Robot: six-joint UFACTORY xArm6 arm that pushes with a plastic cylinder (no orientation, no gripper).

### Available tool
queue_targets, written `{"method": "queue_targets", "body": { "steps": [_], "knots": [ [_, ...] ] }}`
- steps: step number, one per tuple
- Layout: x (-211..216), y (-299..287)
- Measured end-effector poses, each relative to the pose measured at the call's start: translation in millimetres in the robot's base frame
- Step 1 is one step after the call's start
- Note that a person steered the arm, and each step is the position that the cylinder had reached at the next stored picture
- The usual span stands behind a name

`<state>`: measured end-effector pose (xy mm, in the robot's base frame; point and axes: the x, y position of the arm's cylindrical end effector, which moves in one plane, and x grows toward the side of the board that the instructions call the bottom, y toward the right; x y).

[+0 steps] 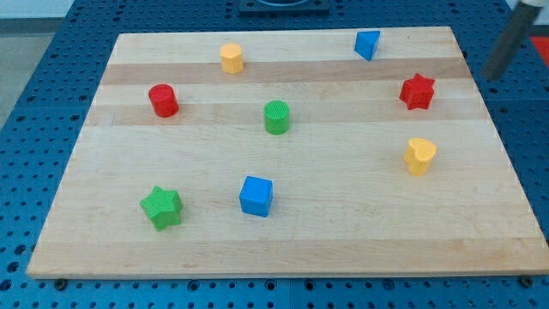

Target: Nudge the red star a bit left

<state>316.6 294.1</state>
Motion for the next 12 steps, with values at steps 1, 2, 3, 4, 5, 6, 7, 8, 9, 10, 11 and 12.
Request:
{"method": "queue_targets", "body": {
  "steps": [1,2,3,4,5,6,7,8,9,10,11,12],
  "knots": [
    [0,-51],
    [0,-51],
    [-1,-53],
    [4,-40],
    [6,-22],
    [4,-12],
    [12,-10],
    [12,-8],
    [12,-8],
    [12,-7],
    [0,47],
    [-1,50]
  ]
}}
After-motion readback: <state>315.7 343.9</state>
